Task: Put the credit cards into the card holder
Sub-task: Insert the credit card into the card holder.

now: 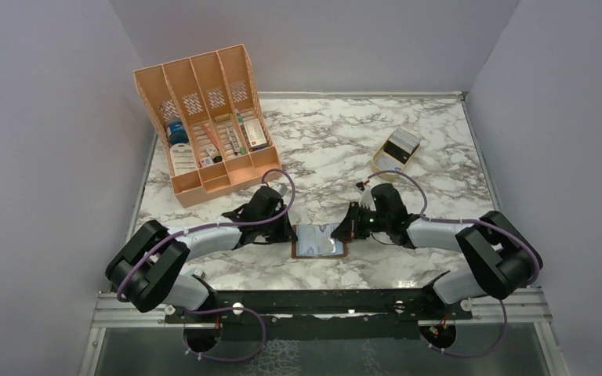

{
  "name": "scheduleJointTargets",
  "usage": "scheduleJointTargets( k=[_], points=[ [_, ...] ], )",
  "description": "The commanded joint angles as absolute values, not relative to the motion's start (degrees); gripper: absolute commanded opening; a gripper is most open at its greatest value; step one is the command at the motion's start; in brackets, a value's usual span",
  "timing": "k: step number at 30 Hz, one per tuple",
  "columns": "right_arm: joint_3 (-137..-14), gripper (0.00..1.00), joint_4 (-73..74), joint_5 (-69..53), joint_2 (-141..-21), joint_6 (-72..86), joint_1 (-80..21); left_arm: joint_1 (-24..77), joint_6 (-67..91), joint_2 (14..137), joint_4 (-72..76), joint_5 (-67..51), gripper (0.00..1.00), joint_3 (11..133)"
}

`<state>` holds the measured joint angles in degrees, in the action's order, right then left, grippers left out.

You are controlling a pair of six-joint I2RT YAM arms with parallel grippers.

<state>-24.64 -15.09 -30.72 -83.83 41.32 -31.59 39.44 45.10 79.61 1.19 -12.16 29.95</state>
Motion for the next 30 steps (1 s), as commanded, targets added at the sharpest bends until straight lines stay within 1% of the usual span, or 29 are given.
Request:
scheduleJointTargets(
  k=[1,6,18,26,30],
  points=[
    [-22.83,0.01,-17.19,-24.44,-80.25,43.4,-32.5,39.36,45.21,78.52,-0.4,-10.2,0.0,29.2],
    [-22.01,0.01,-17.4,-22.72,-78.64,44.14,-32.83,39.4,46.05,78.01,-0.37,-10.32,0.0,28.64],
    [-20.4,0.01,-24.3,-25.11,-80.92,49.21,-33.57,39.64,48.08,77.48,1.58,-11.47,0.0,26.41],
    [-21.1,0.01,-20.01,-22.45,-73.37,49.49,-33.66,39.73,48.55,76.75,1.3,-11.78,0.0,26.29],
    [-20.98,0.01,-20.57,-21.88,-72.59,49.93,-33.66,39.81,49.73,76.41,0.71,-11.82,0.0,25.96]
  ],
)
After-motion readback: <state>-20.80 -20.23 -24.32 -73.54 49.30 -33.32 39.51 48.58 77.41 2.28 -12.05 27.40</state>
